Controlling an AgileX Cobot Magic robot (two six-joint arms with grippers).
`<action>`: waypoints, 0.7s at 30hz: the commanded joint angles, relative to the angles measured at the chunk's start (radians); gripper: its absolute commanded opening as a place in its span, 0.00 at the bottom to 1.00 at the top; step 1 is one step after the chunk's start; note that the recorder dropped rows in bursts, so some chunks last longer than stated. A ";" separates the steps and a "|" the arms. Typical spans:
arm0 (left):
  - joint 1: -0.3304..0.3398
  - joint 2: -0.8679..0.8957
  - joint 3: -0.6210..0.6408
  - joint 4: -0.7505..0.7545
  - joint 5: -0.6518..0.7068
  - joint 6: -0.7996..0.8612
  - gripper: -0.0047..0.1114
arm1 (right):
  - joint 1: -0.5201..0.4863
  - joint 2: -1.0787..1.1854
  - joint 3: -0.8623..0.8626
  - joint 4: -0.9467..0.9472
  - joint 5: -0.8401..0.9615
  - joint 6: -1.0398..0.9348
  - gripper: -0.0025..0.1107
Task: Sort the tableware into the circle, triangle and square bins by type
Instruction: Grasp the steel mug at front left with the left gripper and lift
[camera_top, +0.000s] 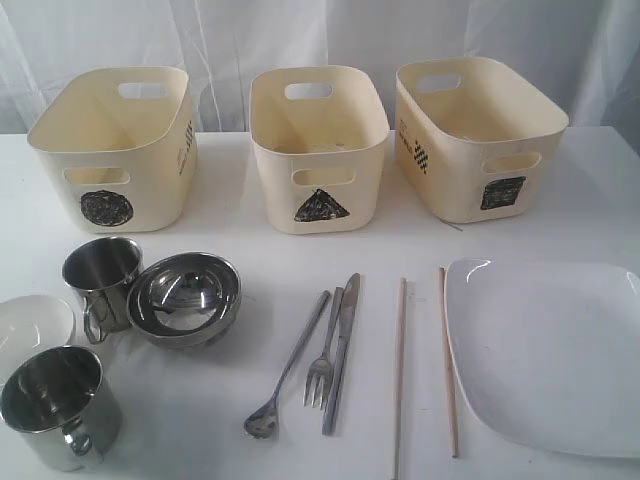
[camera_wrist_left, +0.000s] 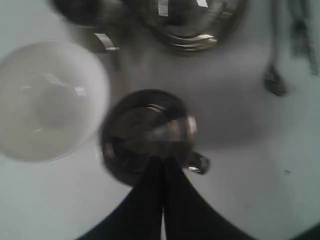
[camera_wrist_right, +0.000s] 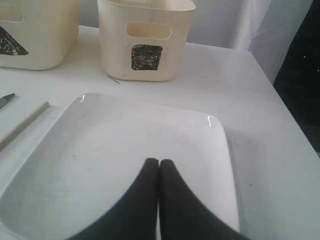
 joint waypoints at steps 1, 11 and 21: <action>-0.007 0.100 -0.017 -0.161 0.050 0.172 0.04 | 0.002 -0.006 0.005 -0.010 -0.008 -0.007 0.02; -0.007 0.184 -0.015 -0.067 -0.063 0.261 0.38 | 0.002 -0.006 0.005 -0.010 -0.008 -0.007 0.02; -0.007 0.419 -0.004 -0.036 -0.252 0.266 0.48 | 0.002 -0.006 0.005 -0.010 -0.008 -0.007 0.02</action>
